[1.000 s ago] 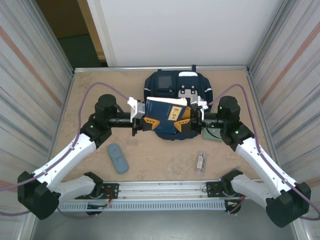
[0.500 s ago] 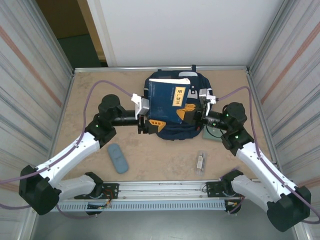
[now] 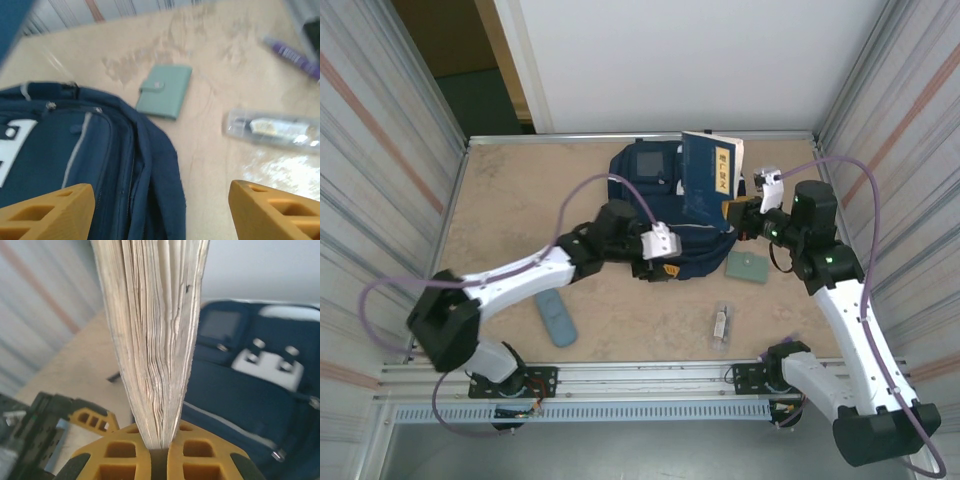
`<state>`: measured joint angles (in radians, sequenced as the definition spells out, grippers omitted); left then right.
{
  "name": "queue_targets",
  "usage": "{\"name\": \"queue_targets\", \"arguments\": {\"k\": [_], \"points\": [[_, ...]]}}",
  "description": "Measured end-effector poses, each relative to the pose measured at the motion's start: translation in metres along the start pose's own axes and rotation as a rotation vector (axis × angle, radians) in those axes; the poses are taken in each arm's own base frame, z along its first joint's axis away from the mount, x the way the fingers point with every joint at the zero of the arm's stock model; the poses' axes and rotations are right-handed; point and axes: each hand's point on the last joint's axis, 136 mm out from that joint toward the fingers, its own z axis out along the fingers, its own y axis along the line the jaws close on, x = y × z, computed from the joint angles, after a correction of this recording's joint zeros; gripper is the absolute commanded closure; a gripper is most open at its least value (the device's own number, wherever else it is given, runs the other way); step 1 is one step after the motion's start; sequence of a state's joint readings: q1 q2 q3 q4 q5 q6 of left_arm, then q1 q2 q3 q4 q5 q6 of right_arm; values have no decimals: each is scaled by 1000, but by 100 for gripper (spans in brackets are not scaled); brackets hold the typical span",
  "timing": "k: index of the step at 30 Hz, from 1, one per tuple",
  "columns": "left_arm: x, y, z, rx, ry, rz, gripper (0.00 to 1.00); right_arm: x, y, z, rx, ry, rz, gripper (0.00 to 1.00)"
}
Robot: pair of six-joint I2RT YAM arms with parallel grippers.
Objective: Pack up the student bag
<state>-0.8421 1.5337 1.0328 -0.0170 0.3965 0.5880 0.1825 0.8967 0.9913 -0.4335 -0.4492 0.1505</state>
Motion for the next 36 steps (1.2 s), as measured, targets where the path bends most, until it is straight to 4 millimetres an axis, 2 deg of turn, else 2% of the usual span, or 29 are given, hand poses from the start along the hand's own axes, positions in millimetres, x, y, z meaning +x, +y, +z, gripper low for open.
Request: {"name": "queue_targets", "arguments": {"k": [3, 6, 10, 12, 15, 20, 26, 28, 29, 31, 32, 34, 36], "points": [[28, 13, 30, -30, 112, 29, 26, 13, -18, -3, 90, 48, 15, 100], [51, 33, 54, -86, 209, 67, 24, 18, -27, -7, 137, 61, 15, 100], [83, 56, 77, -163, 343, 106, 23, 16, -28, -18, 162, 39, -7, 100], [92, 63, 84, -179, 387, 103, 25, 16, -26, -22, 162, 30, -19, 100], [93, 68, 86, -191, 403, 82, 35, 20, -26, -27, 165, 37, -31, 100], [93, 75, 81, -152, 369, -14, 42, 33, -27, -29, 170, 62, -39, 100], [100, 81, 72, -98, 349, -92, 51, 37, -25, -34, 169, 63, -52, 100], [99, 84, 72, -87, 356, -103, 57, 38, -25, -34, 169, 67, -51, 100], [99, 84, 74, -78, 357, -106, 57, 39, -25, -34, 170, 69, -49, 100], [98, 82, 82, -47, 351, -106, 46, 43, -26, -34, 171, 74, -43, 100], [99, 81, 86, -35, 351, -101, 45, 46, -27, -34, 172, 82, -39, 100], [104, 74, 91, -12, 360, -96, 46, 51, -28, -33, 175, 100, -29, 100], [105, 69, 94, 0, 365, -88, 55, 56, -29, -33, 176, 114, -17, 100]]}}
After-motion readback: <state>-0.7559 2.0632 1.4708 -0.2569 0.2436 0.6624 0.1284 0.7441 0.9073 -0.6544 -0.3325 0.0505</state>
